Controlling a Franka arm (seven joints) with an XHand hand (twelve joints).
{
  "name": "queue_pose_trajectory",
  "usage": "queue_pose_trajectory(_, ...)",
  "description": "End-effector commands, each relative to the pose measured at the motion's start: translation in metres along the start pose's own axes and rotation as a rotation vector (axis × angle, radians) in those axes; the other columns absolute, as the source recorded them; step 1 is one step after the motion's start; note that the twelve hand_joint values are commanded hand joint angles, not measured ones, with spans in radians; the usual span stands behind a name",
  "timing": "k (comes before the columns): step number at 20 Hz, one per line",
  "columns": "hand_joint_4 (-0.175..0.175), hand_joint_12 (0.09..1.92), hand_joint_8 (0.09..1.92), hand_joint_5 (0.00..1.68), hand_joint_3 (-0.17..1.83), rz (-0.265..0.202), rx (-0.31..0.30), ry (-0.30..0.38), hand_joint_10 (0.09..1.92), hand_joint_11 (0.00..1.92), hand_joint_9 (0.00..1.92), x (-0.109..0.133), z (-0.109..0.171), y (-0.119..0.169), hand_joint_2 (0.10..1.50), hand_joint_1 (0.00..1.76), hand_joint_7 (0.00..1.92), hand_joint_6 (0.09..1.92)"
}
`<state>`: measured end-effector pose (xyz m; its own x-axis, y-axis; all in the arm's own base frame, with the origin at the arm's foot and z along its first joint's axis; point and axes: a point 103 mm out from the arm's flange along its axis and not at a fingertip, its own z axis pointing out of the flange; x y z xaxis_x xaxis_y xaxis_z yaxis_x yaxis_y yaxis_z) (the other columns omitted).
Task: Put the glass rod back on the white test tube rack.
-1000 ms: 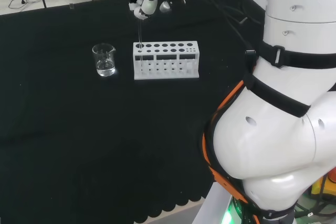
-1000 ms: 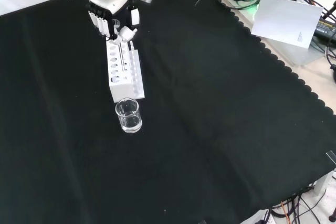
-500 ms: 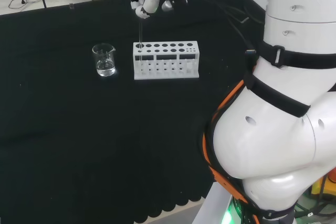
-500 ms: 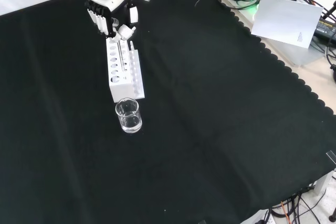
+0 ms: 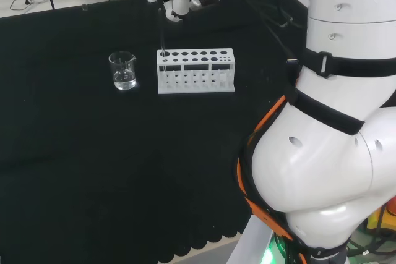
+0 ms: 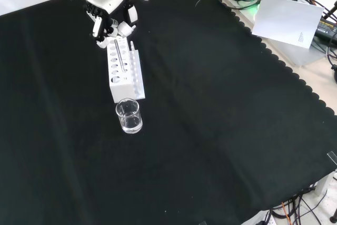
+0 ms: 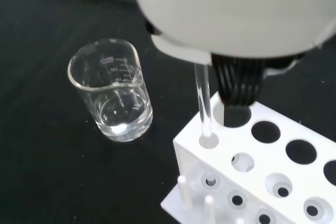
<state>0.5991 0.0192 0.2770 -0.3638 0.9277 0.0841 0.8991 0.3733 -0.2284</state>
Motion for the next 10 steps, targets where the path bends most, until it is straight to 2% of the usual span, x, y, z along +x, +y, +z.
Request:
queue_pose_trajectory(1,-0.175,0.74,0.47,0.58,1.19,0.004,0.011,-0.015,0.52,1.73,1.78,0.002,-0.002,-0.001,0.24,1.47,1.57,0.91)
queue_pose_trajectory(6,-0.175,0.74,0.46,0.56,1.17,0.007,0.007,-0.017,0.51,1.73,1.77,0.004,-0.008,0.002,0.25,1.46,1.57,0.9)
queue_pose_trajectory(10,-0.175,0.74,0.45,0.56,1.16,0.011,-0.025,-0.008,0.51,1.73,1.77,0.003,-0.016,-0.003,0.26,1.46,1.57,0.89)
